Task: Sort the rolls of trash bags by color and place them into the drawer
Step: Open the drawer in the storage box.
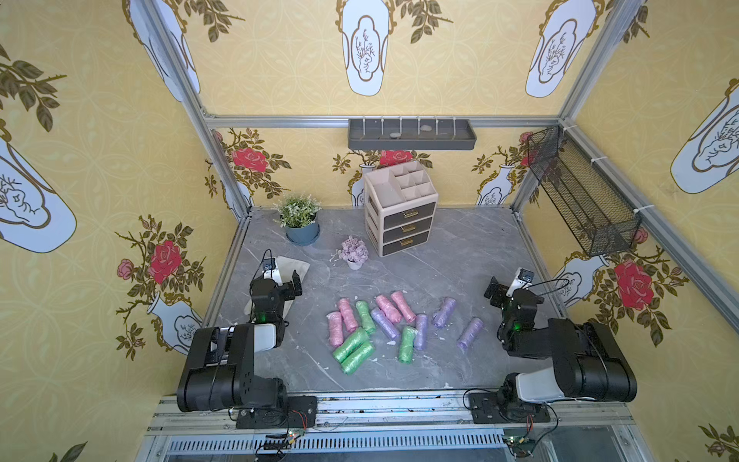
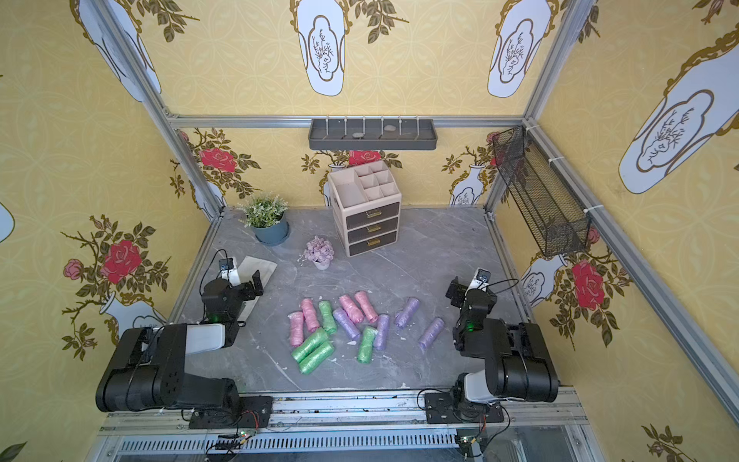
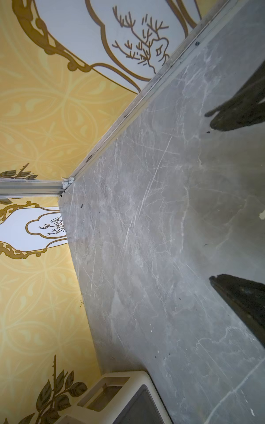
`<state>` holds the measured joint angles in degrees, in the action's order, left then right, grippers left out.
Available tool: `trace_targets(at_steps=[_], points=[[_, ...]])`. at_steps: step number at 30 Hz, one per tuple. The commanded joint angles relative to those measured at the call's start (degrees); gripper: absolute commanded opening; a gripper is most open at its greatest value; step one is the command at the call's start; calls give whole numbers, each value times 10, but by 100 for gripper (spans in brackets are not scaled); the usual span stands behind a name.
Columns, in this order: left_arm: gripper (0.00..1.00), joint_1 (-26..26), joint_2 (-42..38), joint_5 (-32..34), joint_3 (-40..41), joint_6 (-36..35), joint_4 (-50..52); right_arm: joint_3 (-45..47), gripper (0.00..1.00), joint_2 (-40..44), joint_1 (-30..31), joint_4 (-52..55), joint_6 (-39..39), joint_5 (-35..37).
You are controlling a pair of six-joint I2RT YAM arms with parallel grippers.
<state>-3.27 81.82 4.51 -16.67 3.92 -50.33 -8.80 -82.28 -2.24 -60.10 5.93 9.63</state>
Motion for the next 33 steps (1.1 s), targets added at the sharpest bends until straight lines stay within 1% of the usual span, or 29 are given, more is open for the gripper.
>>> trace_targets(at_steps=[1, 18, 21, 23, 33], points=[[99, -1, 0, -2, -1, -1, 2, -2, 97, 0, 1, -14, -4, 5], [99, -1, 0, -3, -3, 0, 3, -3, 97, -1, 1, -14, -2, 5], [99, -1, 1, 18, -4, 9, 4, -3, 97, 0, 0, -13, -1, 1], [99, -2, 1, 19, -4, 9, 4, -3, 97, 0, 0, -13, -1, -2], [99, -9, 2, 6, -7, 13, 9, -3, 97, 1, 0, -13, -1, -2]])
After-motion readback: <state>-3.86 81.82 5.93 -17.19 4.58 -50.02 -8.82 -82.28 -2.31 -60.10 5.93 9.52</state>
